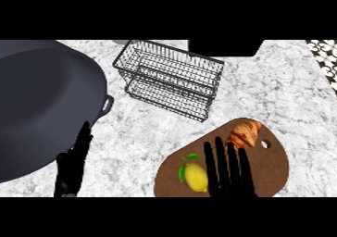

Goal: Pick the lemon from the cutting board and place it in the tiered basket

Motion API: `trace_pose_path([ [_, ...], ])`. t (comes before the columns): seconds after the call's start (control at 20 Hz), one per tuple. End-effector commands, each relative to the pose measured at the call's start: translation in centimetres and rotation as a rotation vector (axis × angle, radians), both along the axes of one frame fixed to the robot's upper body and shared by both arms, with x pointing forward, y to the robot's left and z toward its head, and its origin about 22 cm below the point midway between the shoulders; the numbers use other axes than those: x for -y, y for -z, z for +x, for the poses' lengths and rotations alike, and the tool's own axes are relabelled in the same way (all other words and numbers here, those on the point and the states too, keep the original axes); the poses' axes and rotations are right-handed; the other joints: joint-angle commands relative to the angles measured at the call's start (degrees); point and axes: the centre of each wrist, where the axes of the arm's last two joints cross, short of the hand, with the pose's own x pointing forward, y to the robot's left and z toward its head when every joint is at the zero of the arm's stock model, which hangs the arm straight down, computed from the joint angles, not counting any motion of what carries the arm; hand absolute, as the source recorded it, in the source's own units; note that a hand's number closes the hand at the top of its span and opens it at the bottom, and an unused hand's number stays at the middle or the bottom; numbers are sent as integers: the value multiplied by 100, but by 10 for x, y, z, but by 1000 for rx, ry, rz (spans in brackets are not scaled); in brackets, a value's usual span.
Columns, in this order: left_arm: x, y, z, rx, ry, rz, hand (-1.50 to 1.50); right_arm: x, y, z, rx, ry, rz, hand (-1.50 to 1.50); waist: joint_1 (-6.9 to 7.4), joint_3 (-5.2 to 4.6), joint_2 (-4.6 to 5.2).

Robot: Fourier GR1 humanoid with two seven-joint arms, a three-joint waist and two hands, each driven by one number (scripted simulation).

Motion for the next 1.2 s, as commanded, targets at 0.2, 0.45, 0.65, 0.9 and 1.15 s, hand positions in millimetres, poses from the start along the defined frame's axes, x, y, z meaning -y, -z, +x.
trace_pose_path([
  [0.2, 17, -4, -9, -24, 3, -10, 0, -50, 12, 0, -105, 116, -85, -150, 54, 0, 13],
  [0.45, -9, 0, 11, -10, -12, -9, 0, -58, 29, 12, -129, 120, -105, -150, 41, -3, 31],
  [0.65, 9, 7, -7, -23, 20, -5, 0, -57, 49, 19, -213, 183, -191, -150, 70, -1, 26],
  [0.9, 13, 9, 0, -19, 8, -10, 0, -58, 51, 20, -255, 219, -198, -150, 50, -3, 32],
  [1.15, 1, 14, -2, -20, 6, -11, 0, -57, 40, 30, -289, 226, -194, -150, 61, -5, 33],
])
